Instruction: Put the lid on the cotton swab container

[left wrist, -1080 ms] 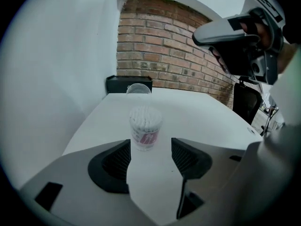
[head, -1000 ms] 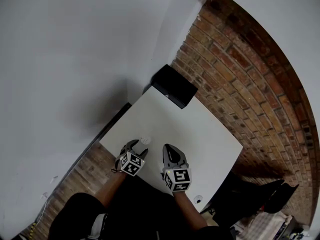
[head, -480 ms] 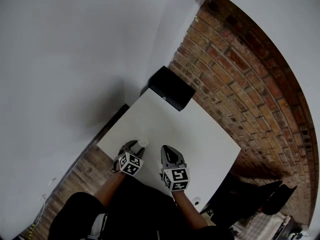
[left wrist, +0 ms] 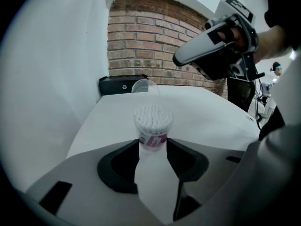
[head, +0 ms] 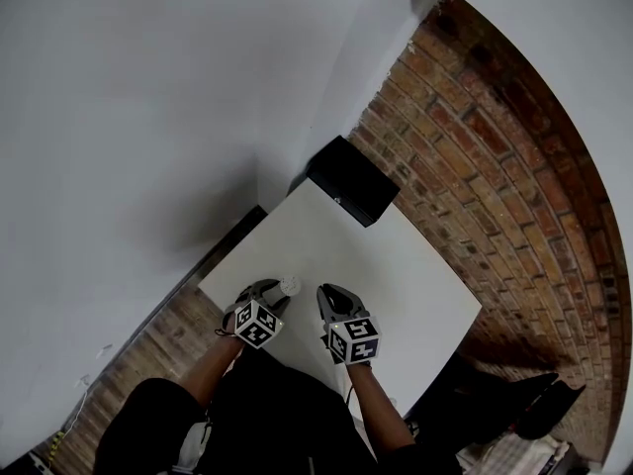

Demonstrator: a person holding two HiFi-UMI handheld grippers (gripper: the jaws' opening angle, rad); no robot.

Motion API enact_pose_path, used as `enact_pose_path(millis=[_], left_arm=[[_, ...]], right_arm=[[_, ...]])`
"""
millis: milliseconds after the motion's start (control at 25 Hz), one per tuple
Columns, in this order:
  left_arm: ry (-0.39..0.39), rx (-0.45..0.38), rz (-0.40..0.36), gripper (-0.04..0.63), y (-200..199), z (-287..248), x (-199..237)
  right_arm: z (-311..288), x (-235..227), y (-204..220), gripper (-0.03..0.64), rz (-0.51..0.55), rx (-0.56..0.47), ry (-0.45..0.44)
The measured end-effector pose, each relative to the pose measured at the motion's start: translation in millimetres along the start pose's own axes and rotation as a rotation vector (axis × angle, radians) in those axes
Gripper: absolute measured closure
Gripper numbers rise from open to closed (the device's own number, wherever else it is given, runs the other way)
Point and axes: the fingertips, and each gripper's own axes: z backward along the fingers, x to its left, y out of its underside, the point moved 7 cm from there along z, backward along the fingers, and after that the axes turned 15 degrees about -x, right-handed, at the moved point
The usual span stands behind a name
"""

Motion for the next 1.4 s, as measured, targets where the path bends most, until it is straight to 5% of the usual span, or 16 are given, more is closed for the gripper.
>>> enact_pose_path(millis=[640, 1400], left_arm=[[0.148, 0.017, -0.108, 0.405, -2.8, -3.3, 7.5], [0.139, 0.020, -0.089, 0.405, -7.6, -10.6, 3.9]], right_arm=[[-41.9, -30.0, 22.3, 0.447, -0.153, 0.137, -0.071], [-33.0, -18.4, 15.9, 0.446, -0.241, 0.100, -0.169]])
